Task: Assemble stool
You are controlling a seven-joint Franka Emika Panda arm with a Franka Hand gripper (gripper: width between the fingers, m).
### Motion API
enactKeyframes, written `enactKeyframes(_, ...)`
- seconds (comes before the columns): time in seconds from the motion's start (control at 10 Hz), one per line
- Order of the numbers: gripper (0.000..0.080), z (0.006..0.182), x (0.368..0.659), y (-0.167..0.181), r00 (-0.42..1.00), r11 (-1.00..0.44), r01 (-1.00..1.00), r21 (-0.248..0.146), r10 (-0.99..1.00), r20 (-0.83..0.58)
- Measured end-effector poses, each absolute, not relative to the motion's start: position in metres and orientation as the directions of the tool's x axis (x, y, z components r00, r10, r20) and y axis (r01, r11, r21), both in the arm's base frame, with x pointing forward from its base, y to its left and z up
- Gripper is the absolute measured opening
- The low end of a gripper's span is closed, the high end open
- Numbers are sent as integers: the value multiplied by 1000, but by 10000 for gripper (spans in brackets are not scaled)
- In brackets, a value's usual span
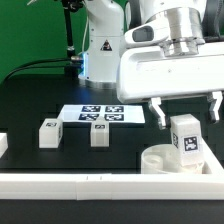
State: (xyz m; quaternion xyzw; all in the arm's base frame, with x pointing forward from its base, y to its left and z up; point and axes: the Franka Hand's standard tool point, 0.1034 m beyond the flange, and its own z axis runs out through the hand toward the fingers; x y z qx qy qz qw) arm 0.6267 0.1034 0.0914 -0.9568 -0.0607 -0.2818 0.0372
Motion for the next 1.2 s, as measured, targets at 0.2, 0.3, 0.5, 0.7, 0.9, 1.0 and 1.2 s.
enactKeyframes(0.2, 645, 91, 627, 103, 833, -990, 140, -35, 98, 544)
enactKeyframes(0.3, 648, 91, 627, 103, 833, -989, 140, -35, 99, 544)
enactKeyframes(0.5, 649, 91, 627, 103, 833, -989, 142, -34, 100, 544)
enactKeyframes(0.7, 649, 91, 627, 103, 833, -989, 143, -33, 102, 544)
enactKeyframes(0.9, 649, 89, 626, 101, 852, -989, 140, -35, 103, 514)
enactKeyframes(1.0, 649, 94, 633, 94, 883, -991, 128, -43, 94, 459)
enactKeyframes(1.2, 649, 88, 634, 96, 905, -993, 96, -63, 60, 421)
